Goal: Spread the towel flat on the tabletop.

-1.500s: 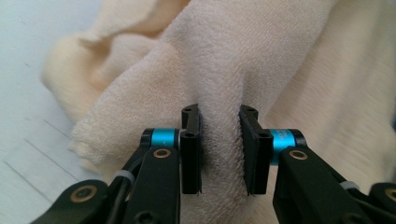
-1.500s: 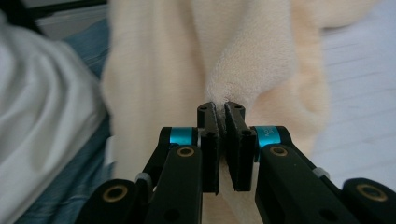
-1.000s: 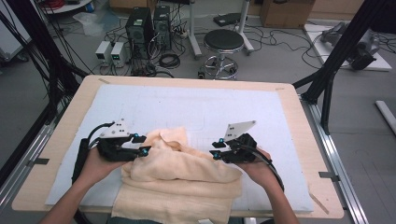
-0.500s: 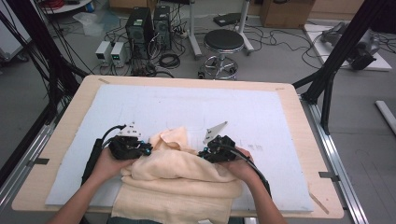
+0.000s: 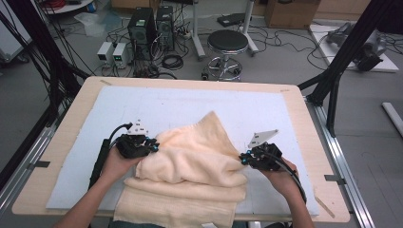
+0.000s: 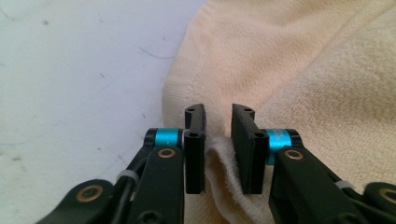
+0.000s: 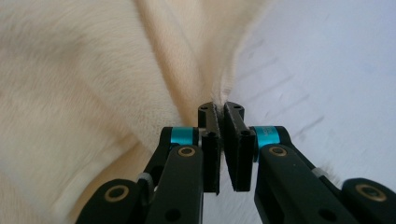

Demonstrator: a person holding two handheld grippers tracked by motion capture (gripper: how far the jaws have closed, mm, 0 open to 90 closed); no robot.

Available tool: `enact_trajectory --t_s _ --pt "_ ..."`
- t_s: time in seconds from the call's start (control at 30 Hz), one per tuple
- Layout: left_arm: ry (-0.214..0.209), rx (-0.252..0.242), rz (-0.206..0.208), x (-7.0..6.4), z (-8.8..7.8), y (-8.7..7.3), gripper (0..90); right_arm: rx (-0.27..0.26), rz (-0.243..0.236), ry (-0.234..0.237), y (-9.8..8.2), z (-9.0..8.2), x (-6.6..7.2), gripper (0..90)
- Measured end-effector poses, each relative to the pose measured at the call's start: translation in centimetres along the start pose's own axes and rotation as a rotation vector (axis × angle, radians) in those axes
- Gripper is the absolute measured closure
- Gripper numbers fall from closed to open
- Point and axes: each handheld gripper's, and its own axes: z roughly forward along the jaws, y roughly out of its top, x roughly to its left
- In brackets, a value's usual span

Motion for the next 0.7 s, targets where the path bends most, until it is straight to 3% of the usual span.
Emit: enact_trajectory --t_s 0.07,0.2,0.4,0.53,0.7 --pt "0.005 -0.007 -0.017 0.1 -0.3 0.0 66.8 0.001 0.011 0.013 -0.5 0.1 -0.1 78.2" --pt "0.039 -0.035 -0.047 0.7 -1.4 0.0 61.9 -0.091 0.016 -0.014 0.5 -0.5 -0.5 65.1" --pt "0.056 -0.044 -0.08 1.4 -2.8 -0.8 61.2 -0.147 -0.022 -0.028 3.4 0.1 -1.1 60.9" --pt "0.076 0.012 -0.082 1.8 -2.3 -2.0 63.4 -0.139 -0.085 -0.028 4.8 2.6 -1.6 58.9" --pt "0.077 0.075 -0.122 2.9 -1.1 -3.4 61.9 -0.09 -0.064 0.0 5.6 5.9 -2.9 57.0"
